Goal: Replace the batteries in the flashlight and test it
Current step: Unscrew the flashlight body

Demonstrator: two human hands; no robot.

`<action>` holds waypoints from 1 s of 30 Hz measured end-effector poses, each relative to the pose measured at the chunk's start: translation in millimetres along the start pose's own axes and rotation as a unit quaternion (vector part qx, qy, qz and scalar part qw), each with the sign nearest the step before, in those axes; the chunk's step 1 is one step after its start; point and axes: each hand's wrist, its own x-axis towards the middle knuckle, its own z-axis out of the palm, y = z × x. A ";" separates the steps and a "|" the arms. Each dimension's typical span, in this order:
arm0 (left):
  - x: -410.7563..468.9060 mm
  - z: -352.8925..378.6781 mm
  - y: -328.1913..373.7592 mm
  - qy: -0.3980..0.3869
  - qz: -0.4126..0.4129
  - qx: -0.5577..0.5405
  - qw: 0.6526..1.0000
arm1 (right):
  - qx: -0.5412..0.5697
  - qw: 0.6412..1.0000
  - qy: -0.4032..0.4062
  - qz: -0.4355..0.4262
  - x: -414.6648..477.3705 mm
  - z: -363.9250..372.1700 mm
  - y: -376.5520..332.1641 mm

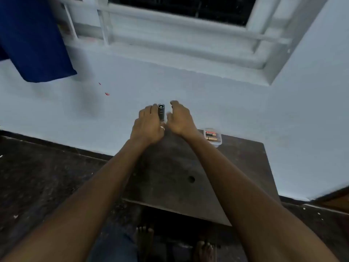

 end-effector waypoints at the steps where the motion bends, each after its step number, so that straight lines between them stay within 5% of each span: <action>1: 5.8 4.1 -2.6 0.004 -0.003 -0.005 1.000 | 0.007 1.000 -0.013 -0.004 7.4 3.7 0.4; 5: 16.9 20.4 -17.4 -0.005 0.001 -0.071 0.997 | 0.000 0.999 -0.038 -0.040 23.5 23.9 1.9; 11: 20.8 35.3 -19.5 -0.017 0.023 -0.147 0.989 | 0.083 0.995 0.053 0.014 21.7 33.0 17.5; 18: -19.5 53.8 10.1 -0.042 -0.018 -0.224 0.973 | 0.250 0.946 0.175 0.110 -49.1 1.4 49.8; 25: -59.1 73.4 49.5 -0.079 -0.104 -0.507 0.852 | 0.505 0.814 0.196 0.207 -108.3 -10.8 96.6; 30: -70.8 78.5 69.3 -0.048 -0.131 -0.577 0.805 | 0.491 0.813 0.209 0.231 -126.9 -7.0 122.3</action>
